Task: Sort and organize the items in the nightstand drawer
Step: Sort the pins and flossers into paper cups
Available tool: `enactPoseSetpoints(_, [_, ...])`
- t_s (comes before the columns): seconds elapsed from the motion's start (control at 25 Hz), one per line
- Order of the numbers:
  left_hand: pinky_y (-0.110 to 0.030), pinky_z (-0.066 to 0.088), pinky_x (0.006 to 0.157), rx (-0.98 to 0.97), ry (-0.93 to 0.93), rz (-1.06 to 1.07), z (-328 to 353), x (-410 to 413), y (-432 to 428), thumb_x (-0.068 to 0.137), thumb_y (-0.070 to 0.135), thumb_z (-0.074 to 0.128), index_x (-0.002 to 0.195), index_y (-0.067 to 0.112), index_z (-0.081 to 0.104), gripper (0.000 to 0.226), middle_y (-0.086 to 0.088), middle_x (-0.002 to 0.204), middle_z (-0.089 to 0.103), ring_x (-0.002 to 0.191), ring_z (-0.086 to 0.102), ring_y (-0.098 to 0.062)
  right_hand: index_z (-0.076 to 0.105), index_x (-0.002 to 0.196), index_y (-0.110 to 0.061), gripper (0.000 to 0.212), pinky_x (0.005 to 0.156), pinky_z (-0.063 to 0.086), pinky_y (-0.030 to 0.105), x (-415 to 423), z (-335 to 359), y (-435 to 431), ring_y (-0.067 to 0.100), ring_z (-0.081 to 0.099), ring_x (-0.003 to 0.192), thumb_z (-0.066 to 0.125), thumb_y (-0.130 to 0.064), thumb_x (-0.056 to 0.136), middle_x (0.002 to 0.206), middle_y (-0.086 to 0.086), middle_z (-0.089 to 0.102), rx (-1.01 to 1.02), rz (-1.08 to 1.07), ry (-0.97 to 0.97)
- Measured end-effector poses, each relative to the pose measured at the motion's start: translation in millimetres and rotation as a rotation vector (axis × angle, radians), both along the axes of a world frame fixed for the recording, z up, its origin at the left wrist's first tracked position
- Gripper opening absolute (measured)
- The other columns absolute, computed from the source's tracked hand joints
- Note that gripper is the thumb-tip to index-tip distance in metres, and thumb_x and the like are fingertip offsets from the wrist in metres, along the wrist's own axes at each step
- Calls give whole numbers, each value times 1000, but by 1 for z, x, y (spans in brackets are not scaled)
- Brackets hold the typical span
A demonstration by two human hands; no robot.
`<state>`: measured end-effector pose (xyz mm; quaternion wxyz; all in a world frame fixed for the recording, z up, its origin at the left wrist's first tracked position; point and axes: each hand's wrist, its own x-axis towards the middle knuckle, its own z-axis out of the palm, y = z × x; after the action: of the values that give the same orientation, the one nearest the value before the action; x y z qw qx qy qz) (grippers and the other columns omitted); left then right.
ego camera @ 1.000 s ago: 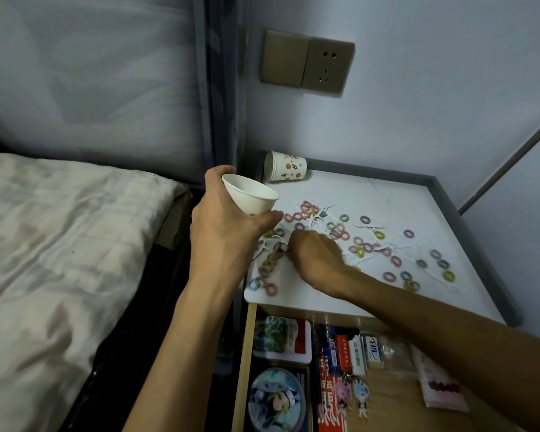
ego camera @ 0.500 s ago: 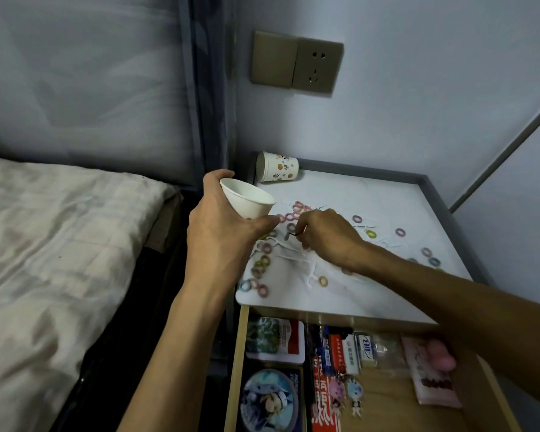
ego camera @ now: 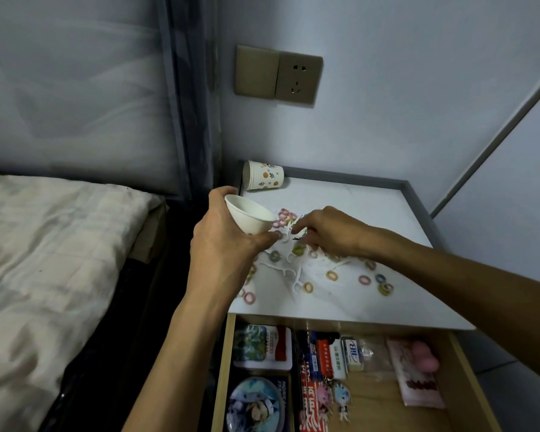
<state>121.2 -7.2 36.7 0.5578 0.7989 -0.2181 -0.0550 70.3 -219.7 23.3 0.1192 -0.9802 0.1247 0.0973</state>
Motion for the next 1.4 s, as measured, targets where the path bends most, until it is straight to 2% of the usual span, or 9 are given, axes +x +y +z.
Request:
enactPoseSetpoints(0.08, [-39, 55, 82, 5, -2, -7, -1, -1, -1, 61, 29, 90, 128, 28, 45, 81, 4, 107, 62, 95, 61, -18, 75, 95, -18, 8, 62, 47, 18, -2, 20, 6, 8, 66, 61, 69, -19, 90, 69, -6, 71, 191, -68, -179])
enactPoseSetpoints(0.16, [-37, 55, 81, 16, -10, -30, -2, -2, -3, 62, 29, 90, 130, 29, 44, 81, 5, 108, 62, 97, 61, -18, 75, 85, -16, 7, 55, 48, 16, -4, 46, 13, 4, 62, 52, 73, -22, 87, 64, -5, 70, 300, -85, -343])
enactPoseSetpoints(0.32, [-29, 52, 73, 35, -11, -106, -2, -7, -10, 62, 28, 88, 130, 32, 44, 82, 7, 108, 63, 94, 62, -15, 76, 82, -19, 6, 58, 45, 12, -5, 93, 33, -2, 61, 60, 75, -24, 84, 70, -11, 70, 315, 122, -365])
enactPoseSetpoints(0.48, [-29, 52, 66, 46, -51, -201, 2, -19, -18, 61, 29, 87, 130, 33, 45, 81, 11, 99, 66, 85, 63, -9, 78, 89, -23, 6, 68, 45, 11, -8, 98, 39, -2, 62, 73, 75, -24, 85, 82, -13, 71, 92, 295, -205])
enactPoseSetpoints(0.72, [-41, 58, 68, 25, 10, -329, -1, -47, -30, 55, 31, 92, 123, 35, 46, 82, 10, 103, 64, 90, 63, -11, 72, 94, -22, 9, 57, 43, 14, -70, 78, 22, -2, 60, 58, 73, -25, 86, 70, -10, 66, 254, -136, -390])
enactPoseSetpoints(0.88, [-36, 60, 61, -26, 48, -476, -3, -78, -36, 58, 22, 93, 120, 30, 48, 77, 11, 104, 62, 87, 63, -7, 70, 90, -22, 8, 46, 40, 15, -122, 53, 30, 5, 58, 46, 65, -27, 90, 54, -9, 62, 421, -329, -324])
enactPoseSetpoints(1.08, [-15, 50, 78, -3, 107, -680, -7, -116, -44, 62, 35, 89, 126, 33, 46, 77, 11, 118, 58, 102, 60, 0, 72, 87, -19, 15, 52, 45, 22, -175, 35, 28, 2, 55, 42, 58, -18, 90, 55, -6, 64, 385, -434, -384])
enactPoseSetpoints(1.24, [-13, 41, 73, 280, -56, -654, -3, -135, -58, 80, 60, 58, 130, 26, 51, 61, 11, 124, 52, 98, 53, -1, 74, 94, -16, 17, 55, 41, 24, -219, 19, 16, 6, 57, 60, 57, -17, 92, 67, -5, 63, 211, -420, -378])
enactPoseSetpoints(1.4, [-10, 41, 57, 501, -231, -659, -9, -156, -78, 96, 33, 58, 120, 16, 63, 30, 3, 112, 67, 73, 60, -3, 73, 101, -16, 18, 50, 29, 16, -252, -6, 9, 2, 49, 57, 56, -18, 95, 60, -13, 51, 173, -440, -398])
